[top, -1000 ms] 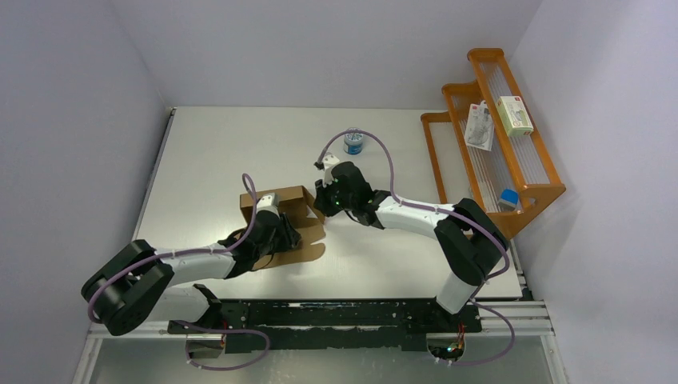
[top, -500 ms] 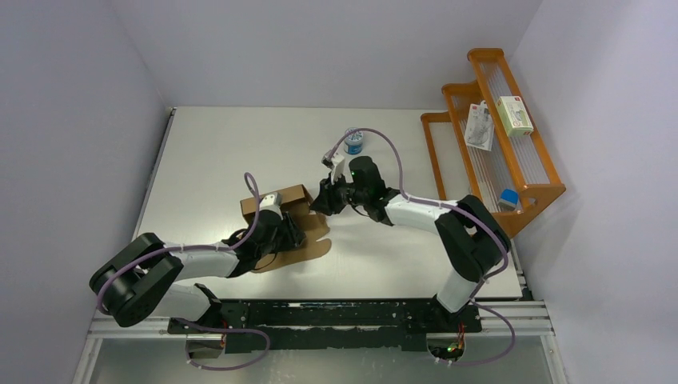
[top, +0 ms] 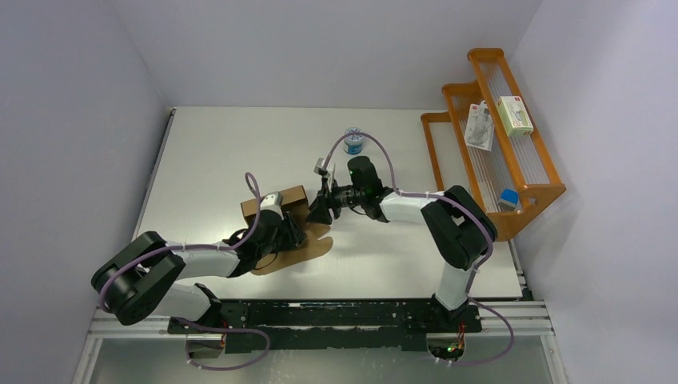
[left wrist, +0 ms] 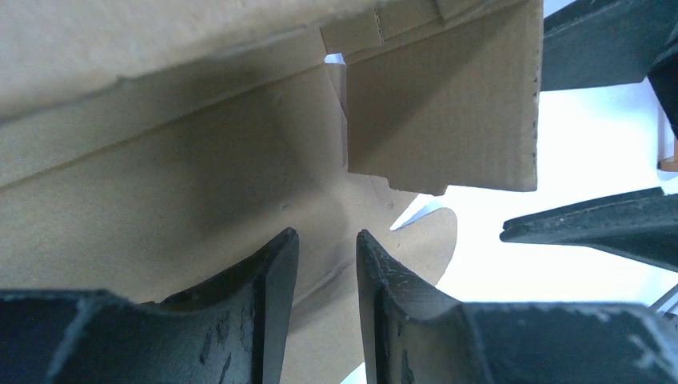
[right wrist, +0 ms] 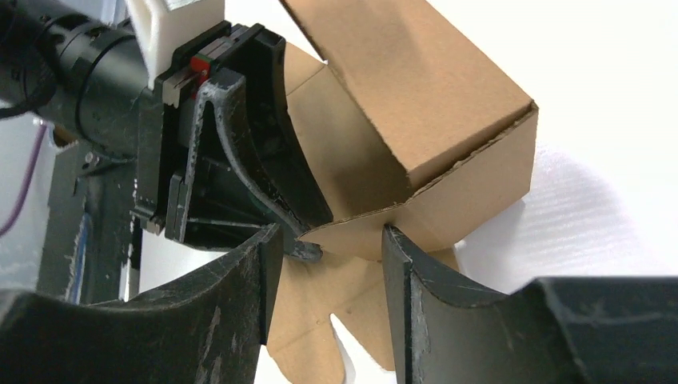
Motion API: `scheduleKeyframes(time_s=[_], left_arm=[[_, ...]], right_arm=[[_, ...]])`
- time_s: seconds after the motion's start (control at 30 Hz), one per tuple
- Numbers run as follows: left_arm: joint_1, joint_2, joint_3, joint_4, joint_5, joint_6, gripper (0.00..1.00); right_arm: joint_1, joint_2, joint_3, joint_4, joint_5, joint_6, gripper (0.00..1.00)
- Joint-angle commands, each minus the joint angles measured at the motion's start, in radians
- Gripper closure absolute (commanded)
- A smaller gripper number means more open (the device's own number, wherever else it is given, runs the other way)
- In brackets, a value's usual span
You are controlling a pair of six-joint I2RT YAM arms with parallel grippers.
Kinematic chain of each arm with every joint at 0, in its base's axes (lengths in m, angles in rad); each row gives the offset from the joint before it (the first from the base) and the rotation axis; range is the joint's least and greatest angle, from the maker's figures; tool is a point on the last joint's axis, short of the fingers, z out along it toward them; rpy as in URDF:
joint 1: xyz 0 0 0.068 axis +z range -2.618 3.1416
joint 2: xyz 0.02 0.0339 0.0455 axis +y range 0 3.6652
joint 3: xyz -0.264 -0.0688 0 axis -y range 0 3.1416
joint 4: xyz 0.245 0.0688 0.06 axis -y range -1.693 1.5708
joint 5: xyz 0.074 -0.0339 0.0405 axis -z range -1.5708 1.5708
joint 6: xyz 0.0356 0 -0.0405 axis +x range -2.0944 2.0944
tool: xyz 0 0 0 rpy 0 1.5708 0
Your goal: Fold the paper box
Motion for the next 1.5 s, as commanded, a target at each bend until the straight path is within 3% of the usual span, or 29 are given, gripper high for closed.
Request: scheduleKeyframes(time_s=[0.0,0.1,0.23,0.33,0.47,0.63,0.83,0.93,1.1,1.13,1.33,1.47], left_arm=[[-0.007,0.033,-0.021,-0.103,0.031,0.017,0.60],[-0.008,0.037,-0.021,-0.100,0.033,0.017,0.60],[-0.007,0.048,-0.016,-0.098,0.039,0.021,0.60],[-0.008,0.053,-0.013,-0.099,0.043,0.022,0.60],[-0.008,0.056,-0.012,-0.099,0.043,0.022,0.60],[-0.007,0.066,-0.006,-0.099,0.049,0.028,0.61],[-0.008,0.069,-0.003,-0.104,0.051,0.031,0.61],[-0.007,0.072,-0.002,-0.102,0.055,0.032,0.61],[-0.008,0.073,-0.001,-0.102,0.058,0.035,0.61],[-0.008,0.074,0.000,-0.102,0.058,0.035,0.61],[-0.010,0.082,0.001,-0.095,0.067,0.036,0.61],[-0.009,0.079,-0.005,-0.087,0.069,0.037,0.61]], right_arm=[[-0.025,0.024,0.027,0.006,-0.113,-0.145,0.47],[-0.032,0.032,0.036,-0.006,-0.121,-0.244,0.48],[-0.032,0.046,0.040,0.019,-0.071,-0.308,0.62],[-0.030,0.065,0.055,0.017,-0.094,-0.323,0.66],[-0.022,0.076,0.061,0.016,-0.160,-0.329,0.60],[-0.018,0.079,0.060,0.030,-0.188,-0.399,0.60],[-0.011,0.107,0.152,-0.126,-0.234,-0.506,0.54],[-0.002,0.102,0.151,-0.092,-0.129,-0.506,0.58],[0.034,0.079,0.083,0.046,0.088,-0.496,0.97],[0.044,0.078,0.076,0.065,0.132,-0.494,1.00],[0.117,0.086,0.003,0.268,0.360,-0.434,1.00],[0.129,0.086,-0.036,0.359,0.473,-0.346,0.93]])
